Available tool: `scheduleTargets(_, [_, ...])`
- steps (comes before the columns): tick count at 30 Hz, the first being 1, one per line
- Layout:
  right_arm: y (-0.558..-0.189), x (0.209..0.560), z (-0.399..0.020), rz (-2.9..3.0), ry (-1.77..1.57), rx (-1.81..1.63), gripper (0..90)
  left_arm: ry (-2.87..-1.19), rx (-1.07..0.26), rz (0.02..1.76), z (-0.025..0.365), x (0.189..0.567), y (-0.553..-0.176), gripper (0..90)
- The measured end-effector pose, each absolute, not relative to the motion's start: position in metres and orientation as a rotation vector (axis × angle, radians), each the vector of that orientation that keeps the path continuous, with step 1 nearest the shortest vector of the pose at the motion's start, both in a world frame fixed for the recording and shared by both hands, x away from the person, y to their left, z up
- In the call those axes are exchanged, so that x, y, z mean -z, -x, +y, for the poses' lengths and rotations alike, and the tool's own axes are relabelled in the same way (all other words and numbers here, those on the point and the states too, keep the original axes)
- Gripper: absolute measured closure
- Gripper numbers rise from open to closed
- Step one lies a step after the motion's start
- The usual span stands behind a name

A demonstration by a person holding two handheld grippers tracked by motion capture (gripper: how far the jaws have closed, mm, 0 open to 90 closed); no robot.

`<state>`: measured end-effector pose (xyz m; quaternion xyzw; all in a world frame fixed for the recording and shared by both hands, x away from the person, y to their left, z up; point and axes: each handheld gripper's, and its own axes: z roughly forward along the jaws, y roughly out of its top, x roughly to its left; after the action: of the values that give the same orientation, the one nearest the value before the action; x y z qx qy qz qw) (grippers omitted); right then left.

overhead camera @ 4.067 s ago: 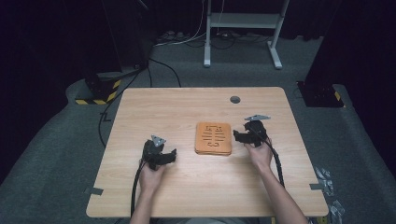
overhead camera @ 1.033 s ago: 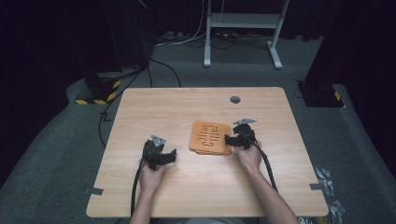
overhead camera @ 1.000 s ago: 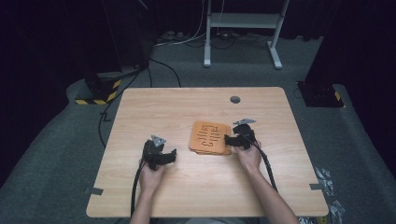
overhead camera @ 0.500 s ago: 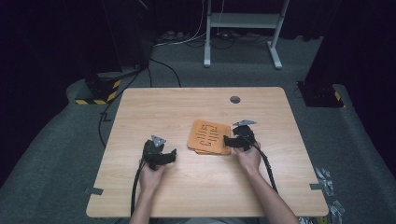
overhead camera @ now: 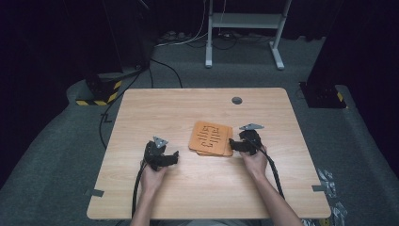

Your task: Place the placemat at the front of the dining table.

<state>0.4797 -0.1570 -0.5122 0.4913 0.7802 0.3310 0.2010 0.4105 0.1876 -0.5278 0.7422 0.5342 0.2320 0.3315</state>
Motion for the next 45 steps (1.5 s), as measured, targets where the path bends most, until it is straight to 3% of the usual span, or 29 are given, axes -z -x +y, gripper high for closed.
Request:
scheduleTargets(22, [-0.48, 0.523, -0.169, 2.168, -1.428, -1.037, 21.7, -1.908, -0.531, 1.397, 0.187, 0.511, -0.413, 20.5])
scheduleTargets(45, [-0.479, 0.523, -0.168, 2.157, -1.435, -1.043, 21.7, -1.997, -0.557, 1.288, 0.143, 0.492, -0.436, 24.0])
